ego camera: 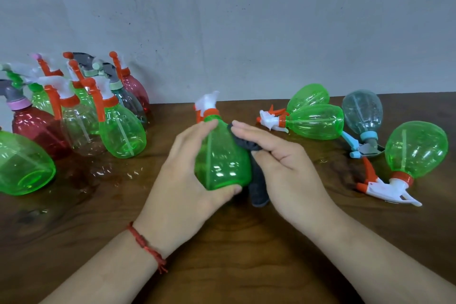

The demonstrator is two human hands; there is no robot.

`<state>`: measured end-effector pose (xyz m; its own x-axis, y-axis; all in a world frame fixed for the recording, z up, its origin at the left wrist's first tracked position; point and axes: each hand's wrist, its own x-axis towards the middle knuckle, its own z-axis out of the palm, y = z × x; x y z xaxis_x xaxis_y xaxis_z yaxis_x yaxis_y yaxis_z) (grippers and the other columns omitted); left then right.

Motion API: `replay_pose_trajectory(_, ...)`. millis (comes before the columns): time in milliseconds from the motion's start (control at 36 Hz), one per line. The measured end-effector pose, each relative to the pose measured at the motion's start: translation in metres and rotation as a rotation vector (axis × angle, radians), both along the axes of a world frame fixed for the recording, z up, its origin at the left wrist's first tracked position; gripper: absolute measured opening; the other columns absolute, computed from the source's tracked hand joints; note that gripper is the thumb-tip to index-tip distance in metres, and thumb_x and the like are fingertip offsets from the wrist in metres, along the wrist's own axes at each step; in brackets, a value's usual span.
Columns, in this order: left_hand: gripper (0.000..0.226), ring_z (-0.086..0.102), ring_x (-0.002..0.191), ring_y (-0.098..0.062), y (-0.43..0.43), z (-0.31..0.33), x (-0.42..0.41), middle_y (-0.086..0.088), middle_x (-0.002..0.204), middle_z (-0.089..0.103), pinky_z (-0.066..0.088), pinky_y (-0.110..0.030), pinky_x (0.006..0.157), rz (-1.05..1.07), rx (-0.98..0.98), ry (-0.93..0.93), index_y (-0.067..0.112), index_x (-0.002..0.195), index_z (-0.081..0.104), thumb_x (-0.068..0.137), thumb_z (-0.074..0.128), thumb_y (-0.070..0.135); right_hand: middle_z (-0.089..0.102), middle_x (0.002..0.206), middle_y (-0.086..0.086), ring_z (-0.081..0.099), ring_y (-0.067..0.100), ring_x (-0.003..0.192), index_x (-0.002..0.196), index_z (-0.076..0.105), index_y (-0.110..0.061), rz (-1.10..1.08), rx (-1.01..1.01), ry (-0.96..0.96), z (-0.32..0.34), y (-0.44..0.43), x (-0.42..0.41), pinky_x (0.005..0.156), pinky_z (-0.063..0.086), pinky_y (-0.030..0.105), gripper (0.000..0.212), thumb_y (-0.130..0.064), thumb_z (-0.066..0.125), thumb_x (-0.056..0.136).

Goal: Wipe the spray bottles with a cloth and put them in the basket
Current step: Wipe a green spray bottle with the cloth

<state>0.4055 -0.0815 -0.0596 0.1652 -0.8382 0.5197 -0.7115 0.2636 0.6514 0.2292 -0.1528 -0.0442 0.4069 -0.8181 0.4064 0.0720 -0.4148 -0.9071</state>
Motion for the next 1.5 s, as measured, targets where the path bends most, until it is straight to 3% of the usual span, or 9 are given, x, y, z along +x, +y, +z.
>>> replay_pose_trajectory(83, 0.115, 0.046, 0.149, -0.012, 0.002, -0.001, -0.009, 0.017, 0.157, 0.046, 0.045, -0.039, 0.120, -0.133, 0.011, 0.025, 0.033, 0.161, 0.041, 0.065, 0.103, 0.021, 0.078, 0.119, -0.014, 0.072, 0.006, 0.112, 0.123, 0.077, -0.020, 0.026, 0.226, -0.149, 0.004, -0.007, -0.004, 0.085, 0.057, 0.017, 0.052, 0.011, 0.040, 0.103)
replay_pose_trajectory(250, 0.120, 0.054, 0.141, -0.001, 0.006, 0.004, -0.017, 0.029, 0.152, 0.051, 0.046, -0.019, 0.112, -0.186, 0.050, 0.227, 0.046, 0.159, 0.032, 0.063, 0.102, 0.028, 0.077, 0.123, 0.005, 0.071, 0.022, 0.121, 0.124, 0.075, -0.010, 0.076, 0.346, -0.300, 0.004, -0.010, -0.005, 0.107, 0.053, 0.043, 0.050, 0.014, 0.037, 0.101)
replay_pose_trajectory(500, 0.111, 0.052, 0.143, -0.010, -0.001, 0.000, -0.010, 0.013, 0.155, 0.049, 0.043, -0.022, 0.116, -0.202, 0.055, 0.018, 0.029, 0.162, 0.036, 0.071, 0.100, 0.019, 0.079, 0.116, -0.004, 0.073, 0.009, 0.113, 0.120, 0.077, -0.014, 0.030, 0.244, -0.212, 0.003, -0.008, -0.004, 0.092, 0.057, 0.020, 0.053, 0.016, 0.039, 0.100)
replay_pose_trajectory(750, 0.108, 0.042, 0.149, -0.005, -0.004, -0.004, -0.008, 0.011, 0.158, 0.044, 0.035, -0.017, 0.120, -0.130, 0.024, -0.102, 0.020, 0.163, 0.036, 0.074, 0.097, 0.020, 0.067, 0.138, -0.019, 0.057, -0.010, 0.130, 0.129, 0.076, -0.016, -0.029, -0.032, 0.012, -0.005, -0.002, 0.000, 0.110, 0.043, 0.013, 0.053, 0.016, 0.044, 0.100)
replay_pose_trajectory(972, 0.110, 0.069, 0.115, 0.001, -0.004, 0.004, 0.007, 0.017, 0.127, 0.070, 0.052, -0.012, 0.094, 0.055, 0.067, 0.306, 0.038, 0.155, 0.041, 0.066, 0.102, 0.014, 0.064, 0.145, -0.012, 0.051, 0.000, 0.141, 0.134, 0.073, -0.015, 0.035, -0.292, 0.148, -0.012, 0.010, 0.003, 0.122, 0.038, 0.026, 0.056, 0.017, 0.045, 0.097)
replay_pose_trajectory(1139, 0.114, 0.069, 0.122, -0.006, -0.006, 0.005, 0.011, 0.018, 0.131, 0.070, 0.054, -0.034, 0.106, -0.012, 0.124, 0.489, 0.039, 0.157, 0.040, 0.065, 0.104, 0.017, 0.062, 0.148, -0.012, 0.050, 0.003, 0.143, 0.136, 0.071, -0.016, 0.039, -0.309, 0.124, -0.013, 0.011, 0.001, 0.122, 0.038, 0.029, 0.058, 0.019, 0.044, 0.097)
replay_pose_trajectory(1278, 0.065, 0.072, 0.123, -0.024, -0.005, 0.018, 0.008, -0.004, 0.133, 0.073, 0.055, -0.050, 0.105, -0.135, 0.076, 0.980, 0.033, 0.144, 0.060, 0.082, 0.082, 0.033, 0.067, 0.142, -0.009, 0.056, -0.001, 0.136, 0.129, 0.074, -0.011, 0.034, -0.179, 0.034, -0.007, 0.008, -0.003, 0.112, 0.041, 0.014, 0.054, 0.020, 0.043, 0.098)
replay_pose_trajectory(1333, 0.070, 0.073, 0.120, -0.026, -0.008, 0.017, 0.007, -0.008, 0.131, 0.075, 0.055, -0.052, 0.106, -0.099, 0.087, 1.077, 0.028, 0.145, 0.057, 0.081, 0.083, 0.033, 0.066, 0.143, -0.009, 0.056, -0.001, 0.136, 0.130, 0.074, -0.011, 0.038, -0.187, 0.026, -0.007, 0.008, -0.003, 0.112, 0.042, 0.014, 0.050, 0.015, 0.044, 0.099)
replay_pose_trajectory(1500, 0.051, 0.065, 0.133, -0.038, -0.006, 0.015, 0.015, -0.020, 0.138, 0.070, 0.046, -0.056, 0.117, -0.293, 0.295, 1.053, 0.005, 0.141, 0.066, 0.097, 0.071, 0.030, 0.065, 0.145, -0.005, 0.055, 0.008, 0.140, 0.132, 0.071, -0.009, 0.038, -0.303, 0.038, -0.007, 0.004, -0.005, 0.117, 0.043, 0.026, 0.054, 0.016, 0.042, 0.095)
